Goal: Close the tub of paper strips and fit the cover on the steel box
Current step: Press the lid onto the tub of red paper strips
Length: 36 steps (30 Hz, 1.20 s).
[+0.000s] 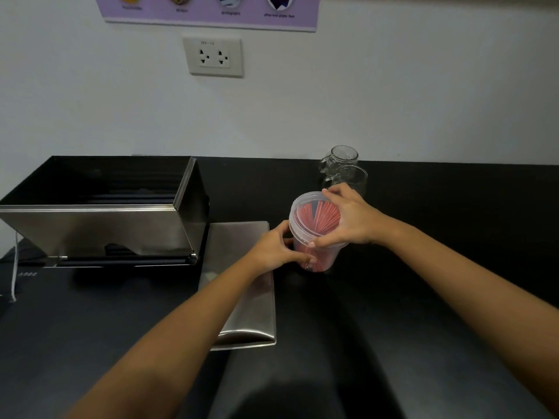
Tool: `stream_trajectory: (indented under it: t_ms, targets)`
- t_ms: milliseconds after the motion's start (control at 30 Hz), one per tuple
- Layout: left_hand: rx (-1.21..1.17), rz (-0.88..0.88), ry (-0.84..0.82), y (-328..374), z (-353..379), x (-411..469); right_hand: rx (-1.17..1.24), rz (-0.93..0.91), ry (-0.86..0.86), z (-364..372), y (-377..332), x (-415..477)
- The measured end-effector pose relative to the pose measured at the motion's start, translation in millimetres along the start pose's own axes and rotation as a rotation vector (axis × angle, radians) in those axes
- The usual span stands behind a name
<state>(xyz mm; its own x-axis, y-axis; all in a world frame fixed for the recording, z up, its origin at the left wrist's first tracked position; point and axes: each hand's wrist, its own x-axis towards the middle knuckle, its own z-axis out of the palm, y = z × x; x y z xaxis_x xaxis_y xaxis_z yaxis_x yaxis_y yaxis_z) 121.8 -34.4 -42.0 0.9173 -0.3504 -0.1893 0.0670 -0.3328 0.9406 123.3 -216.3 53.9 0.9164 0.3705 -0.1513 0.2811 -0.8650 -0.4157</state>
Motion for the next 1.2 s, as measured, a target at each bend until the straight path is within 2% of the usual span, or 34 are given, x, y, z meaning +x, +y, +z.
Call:
stream_trajectory:
  t_ms: [267, 467, 600, 967, 1200]
  targets:
    - [-0.037, 0.012, -0.014, -0.4, 0.3, 0.4, -0.147, 0.039, 0.011, -3.4, -5.7, -1.4]
    - [-0.049, 0.01, -0.022, 3.2, 0.3, -3.5, -0.303, 0.125, -0.161, -14.1, -18.7, 9.4]
    - [-0.04, 0.014, -0.028, 6.6, 0.0, -5.4, -0.386, 0.101, -0.228, -18.9, -25.8, 16.5]
    - [-0.043, 0.017, -0.021, 6.7, -0.7, -6.1, -0.468, 0.058, -0.212, -18.8, -26.6, 21.1]
    - [-0.025, 0.012, 0.001, 2.9, 0.3, -3.4, -0.493, 0.121, -0.17, -16.7, -33.6, 20.8]
